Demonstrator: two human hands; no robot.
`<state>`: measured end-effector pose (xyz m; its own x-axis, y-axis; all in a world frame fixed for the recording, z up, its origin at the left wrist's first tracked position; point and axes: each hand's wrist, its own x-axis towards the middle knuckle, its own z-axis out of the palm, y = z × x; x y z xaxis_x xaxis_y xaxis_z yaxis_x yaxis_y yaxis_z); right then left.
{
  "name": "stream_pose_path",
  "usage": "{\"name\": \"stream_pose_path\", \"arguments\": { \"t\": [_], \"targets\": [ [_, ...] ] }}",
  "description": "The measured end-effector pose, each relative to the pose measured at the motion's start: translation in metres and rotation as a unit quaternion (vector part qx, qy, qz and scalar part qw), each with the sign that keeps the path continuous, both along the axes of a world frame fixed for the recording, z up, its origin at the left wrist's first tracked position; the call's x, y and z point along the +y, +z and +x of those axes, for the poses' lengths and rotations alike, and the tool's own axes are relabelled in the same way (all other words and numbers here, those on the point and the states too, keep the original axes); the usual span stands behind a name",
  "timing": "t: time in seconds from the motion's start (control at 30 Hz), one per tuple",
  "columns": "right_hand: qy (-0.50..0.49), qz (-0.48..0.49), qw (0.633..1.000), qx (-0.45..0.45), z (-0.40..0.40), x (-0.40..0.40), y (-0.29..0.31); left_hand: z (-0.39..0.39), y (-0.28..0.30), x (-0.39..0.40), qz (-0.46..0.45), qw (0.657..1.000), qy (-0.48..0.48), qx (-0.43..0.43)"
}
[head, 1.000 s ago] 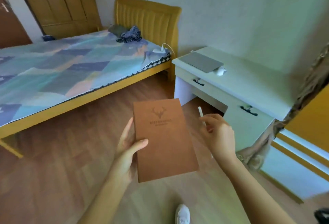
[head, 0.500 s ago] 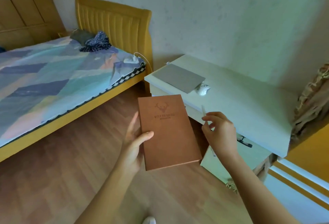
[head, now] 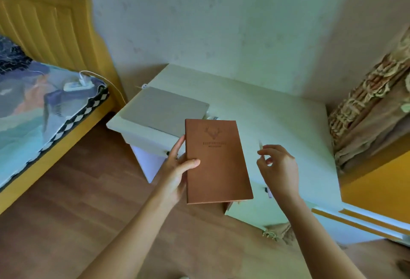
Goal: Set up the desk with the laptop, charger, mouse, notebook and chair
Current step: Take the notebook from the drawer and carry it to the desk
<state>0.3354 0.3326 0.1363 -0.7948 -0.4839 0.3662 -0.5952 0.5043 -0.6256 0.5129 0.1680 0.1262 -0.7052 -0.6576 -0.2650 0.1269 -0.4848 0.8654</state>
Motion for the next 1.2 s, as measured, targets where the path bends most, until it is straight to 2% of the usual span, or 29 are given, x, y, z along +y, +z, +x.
{"name": "stream_pose_path", "arguments": {
  "t": [0.23, 0.63, 0.97, 1.2],
  "targets": [
    [-0.058, 0.046, 0.997, -0.034, -0.096, -0.033, -0.038, -0.123, -0.049, -0.053, 0.029, 0.995, -0.088, -0.045],
    [-0.1, 0.13, 0.978, -0.132, -0.228, -0.081, -0.108, -0.279, -0.117, -0.108, 0.068, 0.983, -0.12, -0.119],
    [-0.154, 0.159, 0.956, -0.192, -0.263, -0.102, -0.145, -0.323, -0.158, -0.128, 0.054, 0.969, -0.174, -0.165],
    [-0.164, 0.178, 0.95, -0.198, -0.258, -0.104, -0.166, -0.315, -0.179, -0.126, -0.059, 0.96, -0.161, -0.222]
  ]
}}
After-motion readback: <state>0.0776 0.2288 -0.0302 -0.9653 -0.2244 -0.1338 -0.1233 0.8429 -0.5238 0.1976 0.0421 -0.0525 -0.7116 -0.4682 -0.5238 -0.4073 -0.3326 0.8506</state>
